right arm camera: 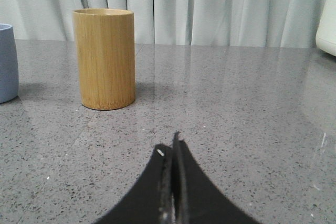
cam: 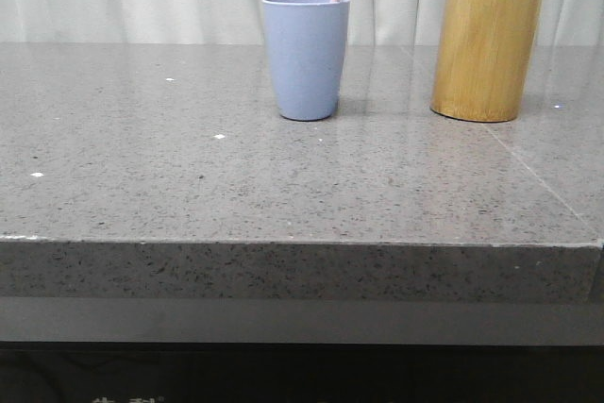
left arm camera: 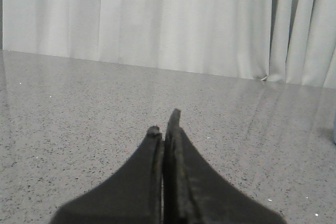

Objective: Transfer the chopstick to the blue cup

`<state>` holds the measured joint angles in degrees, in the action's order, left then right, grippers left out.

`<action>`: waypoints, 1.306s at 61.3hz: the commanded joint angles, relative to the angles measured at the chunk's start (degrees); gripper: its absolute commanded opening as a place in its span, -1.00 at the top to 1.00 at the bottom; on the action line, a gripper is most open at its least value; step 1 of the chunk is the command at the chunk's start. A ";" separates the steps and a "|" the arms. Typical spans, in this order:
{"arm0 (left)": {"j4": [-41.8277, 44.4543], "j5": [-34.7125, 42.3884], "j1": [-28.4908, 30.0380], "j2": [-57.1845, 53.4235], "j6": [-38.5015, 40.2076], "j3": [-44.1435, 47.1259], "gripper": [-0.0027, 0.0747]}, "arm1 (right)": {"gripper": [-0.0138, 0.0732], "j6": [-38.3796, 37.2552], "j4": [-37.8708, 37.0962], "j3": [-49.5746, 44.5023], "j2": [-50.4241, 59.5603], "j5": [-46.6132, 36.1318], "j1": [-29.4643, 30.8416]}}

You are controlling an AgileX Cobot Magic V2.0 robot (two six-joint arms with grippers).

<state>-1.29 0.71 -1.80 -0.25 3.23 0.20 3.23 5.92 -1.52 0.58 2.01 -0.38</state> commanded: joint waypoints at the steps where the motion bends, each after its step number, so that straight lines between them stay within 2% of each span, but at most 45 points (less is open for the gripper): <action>1: 0.06 4.46 0.04 -1.32 0.31 0.64 0.98 | 0.95 0.40 -0.71 0.20 1.21 -5.43 0.42; 15: 0.06 4.46 0.04 -1.32 0.31 0.64 0.98 | 0.95 0.40 -0.71 0.20 1.21 -7.69 0.42; 80: 0.06 4.46 0.04 -1.32 0.31 0.64 0.98 | 0.95 0.40 -0.50 0.20 1.21 -7.69 0.42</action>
<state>-1.29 0.71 -1.80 -0.25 3.23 0.20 3.33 5.82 -1.52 0.58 -0.55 -0.23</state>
